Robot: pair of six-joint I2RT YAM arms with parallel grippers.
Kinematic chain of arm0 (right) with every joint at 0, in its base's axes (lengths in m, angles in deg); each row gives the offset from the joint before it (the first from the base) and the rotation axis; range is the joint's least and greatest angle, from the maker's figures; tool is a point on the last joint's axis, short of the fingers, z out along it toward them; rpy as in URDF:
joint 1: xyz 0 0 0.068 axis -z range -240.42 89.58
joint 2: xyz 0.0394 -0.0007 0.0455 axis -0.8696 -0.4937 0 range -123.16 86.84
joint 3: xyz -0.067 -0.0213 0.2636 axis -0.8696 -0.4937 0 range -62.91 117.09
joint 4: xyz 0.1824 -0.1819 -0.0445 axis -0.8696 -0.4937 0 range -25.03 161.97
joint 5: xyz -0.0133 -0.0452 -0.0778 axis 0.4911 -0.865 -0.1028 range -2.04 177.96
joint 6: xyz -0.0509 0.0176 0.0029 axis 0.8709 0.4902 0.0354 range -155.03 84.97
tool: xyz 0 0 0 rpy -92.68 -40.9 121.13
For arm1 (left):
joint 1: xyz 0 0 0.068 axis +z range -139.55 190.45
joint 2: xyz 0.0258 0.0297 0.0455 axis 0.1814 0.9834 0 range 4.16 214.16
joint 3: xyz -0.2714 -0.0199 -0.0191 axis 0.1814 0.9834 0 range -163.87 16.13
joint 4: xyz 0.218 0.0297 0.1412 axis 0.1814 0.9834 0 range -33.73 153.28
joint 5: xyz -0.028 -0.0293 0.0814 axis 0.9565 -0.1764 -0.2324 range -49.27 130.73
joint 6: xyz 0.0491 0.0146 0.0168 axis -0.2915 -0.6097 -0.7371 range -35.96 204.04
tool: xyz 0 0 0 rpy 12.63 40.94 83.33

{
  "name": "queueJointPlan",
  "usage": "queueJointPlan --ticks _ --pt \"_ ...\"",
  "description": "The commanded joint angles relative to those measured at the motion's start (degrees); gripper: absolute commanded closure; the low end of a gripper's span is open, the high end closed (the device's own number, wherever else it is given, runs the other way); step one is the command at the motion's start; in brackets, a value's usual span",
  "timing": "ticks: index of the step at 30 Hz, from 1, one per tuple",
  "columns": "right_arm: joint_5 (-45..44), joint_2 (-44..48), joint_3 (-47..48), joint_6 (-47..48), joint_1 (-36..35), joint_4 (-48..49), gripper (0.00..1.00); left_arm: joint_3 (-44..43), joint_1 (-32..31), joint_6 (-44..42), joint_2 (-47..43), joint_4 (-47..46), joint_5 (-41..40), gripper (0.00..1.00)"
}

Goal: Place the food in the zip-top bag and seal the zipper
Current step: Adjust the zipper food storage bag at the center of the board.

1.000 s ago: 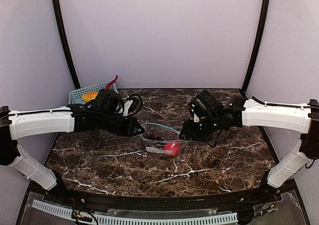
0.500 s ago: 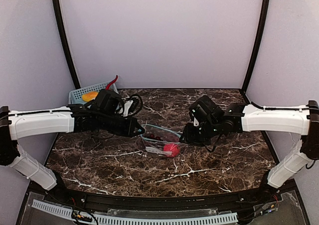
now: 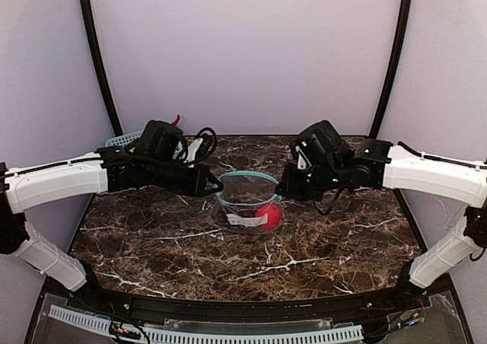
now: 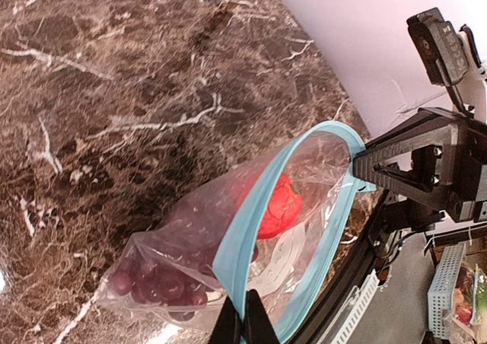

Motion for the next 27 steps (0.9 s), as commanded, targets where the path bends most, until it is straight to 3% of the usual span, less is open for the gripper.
queueJointPlan --ticks 1,12,23,27 --pt "-4.28 3.32 3.57 3.85 -0.32 -4.61 0.99 -3.5 0.19 -0.36 -3.19 0.1 1.81 0.99" --pt "-2.16 -2.58 -2.21 3.75 0.27 -2.63 0.99 5.51 0.25 1.66 1.33 -5.39 1.18 0.99" --pt "-2.76 -1.6 1.11 6.32 0.36 -3.16 0.98 3.49 0.34 0.43 -0.38 -2.57 -0.8 0.99" --pt "-2.01 -2.35 1.35 6.73 0.36 -3.13 0.98 3.24 0.34 0.29 -0.68 -1.42 -0.3 0.94"
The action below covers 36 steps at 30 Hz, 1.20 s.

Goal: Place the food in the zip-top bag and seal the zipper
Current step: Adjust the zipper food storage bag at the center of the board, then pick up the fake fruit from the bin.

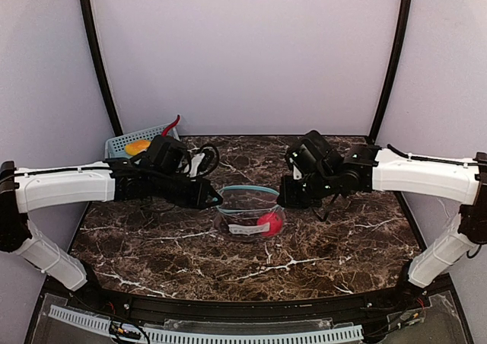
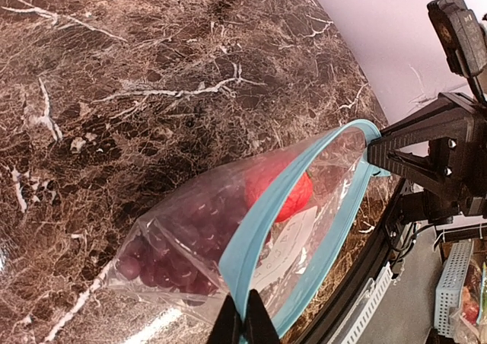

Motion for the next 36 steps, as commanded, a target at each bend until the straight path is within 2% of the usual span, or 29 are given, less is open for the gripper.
queueJointPlan --ticks 1,2,6,7,11,13,17,23,29,36 --pt "-0.3 0.6 1.36 1.32 0.25 -0.47 0.98 -1.43 0.34 -1.07 -2.57 2.93 -0.7 0.92" --pt "0.0 0.53 1.37 1.35 0.25 -0.27 0.98 -1.43 0.34 -1.12 -2.76 3.22 -0.76 0.84" --pt "0.8 0.44 1.76 1.75 0.24 0.05 0.98 -1.95 0.34 -1.69 -4.57 4.97 -1.66 0.62" --pt "1.1 0.4 1.9 1.91 0.25 0.25 0.98 -2.31 0.38 -2.13 -5.39 6.17 -1.77 0.53" --pt "1.93 0.35 2.43 2.6 0.25 0.87 0.98 -5.58 0.54 -4.05 -8.13 11.55 -3.96 0.29" --pt "2.29 0.18 2.68 2.8 0.25 1.08 0.98 -7.36 0.96 -5.21 -9.36 14.59 -4.95 0.21" --pt "2.85 -0.21 3.03 3.3 0.19 1.18 0.98 -11.57 3.62 -8.13 -10.9 20.99 -5.38 0.13" --pt "3.09 -0.62 3.51 4.13 0.25 1.16 0.98 -17.07 13.54 -12.88 -8.94 26.49 -2.6 0.1" --pt "4.13 -1.85 4.53 5.12 0.27 1.58 0.98 -23.61 22.01 -17.12 0.0 25.19 -0.73 0.12" --pt "5.76 -2.79 4.51 5.41 0.19 3.6 0.98 -34.98 31.63 -20.81 16.6 21.71 -2.0 0.31"
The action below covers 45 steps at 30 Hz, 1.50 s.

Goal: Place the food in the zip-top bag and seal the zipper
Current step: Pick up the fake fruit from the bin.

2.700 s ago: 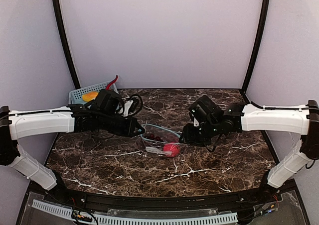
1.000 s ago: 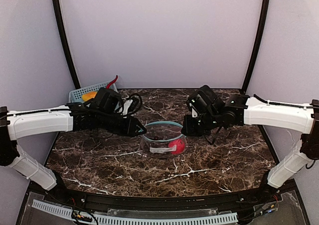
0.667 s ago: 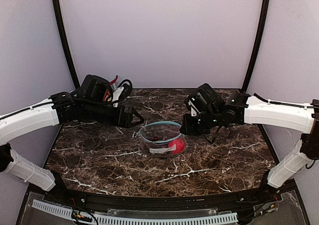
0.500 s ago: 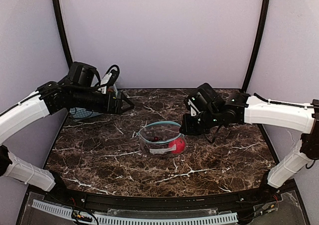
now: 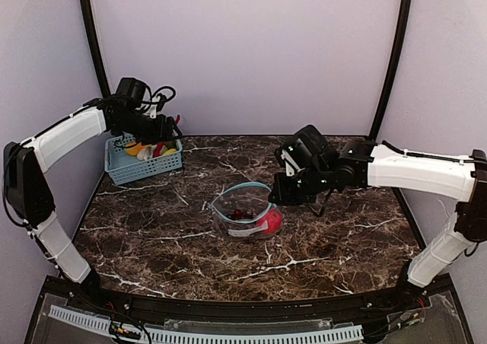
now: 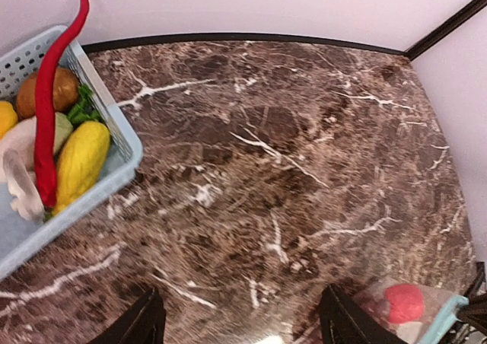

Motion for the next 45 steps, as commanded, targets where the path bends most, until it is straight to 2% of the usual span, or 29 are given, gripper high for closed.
queueJointPlan --ticks 1,5,14,23,27,31,35,45 --pt "2.02 -0.97 1.38 0.65 0.14 2.95 0.98 -7.2 4.37 -4.63 9.93 -0.53 -1.57 0.33" --pt "3.45 -1.5 1.14 0.24 0.14 3.55 0.98 -13.9 6.85 -7.87 18.83 -0.51 -3.01 0.43" --pt "3.06 -0.94 -0.07 -1.37 0.14 3.81 0.98 -23.75 10.4 -12.06 31.15 0.68 -2.15 0.5" --pt "2.21 0.03 -1.0 -2.57 0.14 3.36 0.98 -36.59 11.69 -19.76 44.34 8.69 -0.7 0.62" --pt "1.79 0.48 -1.32 -3.04 0.16 3.22 0.98 -37.76 11.72 -21.91 47.1 9.96 -3.87 0.63" --pt "1.76 0.54 -1.47 -3.25 0.14 3.16 0.98 -37.11 11.73 -22.7 47.41 9.7 -8.21 0.61" --pt "1.72 0.13 -1.25 -3.17 0.14 3.16 0.98 -36.92 11.72 -23.17 47.41 10.32 -7.97 0.56" --pt "1.73 0.3 -1.36 -3.1 0.14 3.16 0.98 -35.5 11.71 -24.21 43.21 13.76 -9.99 0.39"
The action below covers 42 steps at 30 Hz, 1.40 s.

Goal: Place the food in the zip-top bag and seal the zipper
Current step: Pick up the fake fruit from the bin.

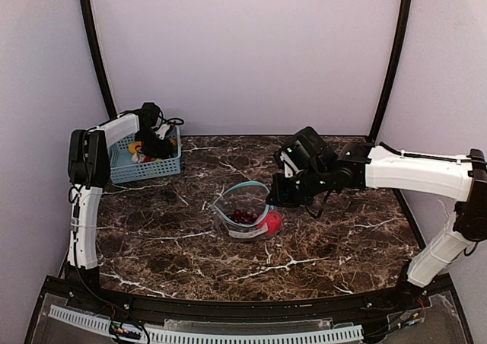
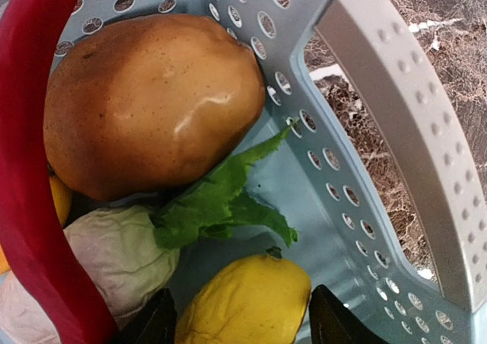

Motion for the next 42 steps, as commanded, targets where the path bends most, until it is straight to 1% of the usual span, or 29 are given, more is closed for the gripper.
queueJointPlan --ticks 1,5,8,13,15,19,25,27,28,30,33,38,42 --pt "-0.97 1.17 -0.76 -0.46 0.14 1.25 0.98 1.21 0.19 -0.63 -4.62 3.85 0.14 0.38" --pt "-0.96 1.67 -1.32 -0.73 0.14 1.33 0.98 1.23 0.14 -0.14 -6.71 4.9 3.01 0.34" --pt "-0.97 2.31 -1.93 -0.92 0.19 1.37 0.98 1.99 0.17 -0.23 -7.03 7.06 3.37 0.32" --pt "-2.51 3.87 -3.3 -1.02 0.13 1.33 0.98 6.44 0.2 -0.75 -7.21 6.33 0.97 0.32" --pt "-2.8 4.2 -3.65 -1.11 0.12 1.31 0.98 7.98 0.17 -0.84 -7.13 5.37 0.72 0.34" --pt "-2.99 4.63 -3.85 -1.28 0.15 1.27 0.98 10.03 0.2 -0.91 -7.05 4.01 -0.74 0.35" --pt "-3.29 4.94 -3.78 -1.43 0.06 1.25 0.98 11.38 0.19 -1.63 -6.66 2.77 -3.37 0.32" --pt "-3.35 5.04 -3.88 -1.49 0.14 1.22 0.98 11.58 0.2 -1.66 -6.65 2.8 -3.93 0.38" --pt "-3.34 5.23 -3.96 -1.53 0.11 1.2 0.98 11.56 0.21 -1.66 -6.67 2.78 -4.29 0.45" --pt "-3.43 5.5 -4.19 -1.71 0.12 1.19 0.98 11.39 0.21 -1.24 -7.21 3.06 -4.37 0.51" --pt "-3.73 6.03 -4.5 -1.87 0.05 1.01 0.98 12.32 0.2 -0.37 -9.81 1.26 -4.38 0.56" --pt "-4.33 6.36 -4.49 -1.96 0.05 0.67 0.98 15.15 0.14 2.74 -18.7 -5.37 -3.75 0.65" --pt "-4.16 6.11 -4.05 -1.76 0.07 0.58 0.98 17.28 0.2 5.01 -24.24 -9.19 -3.01 0.67"
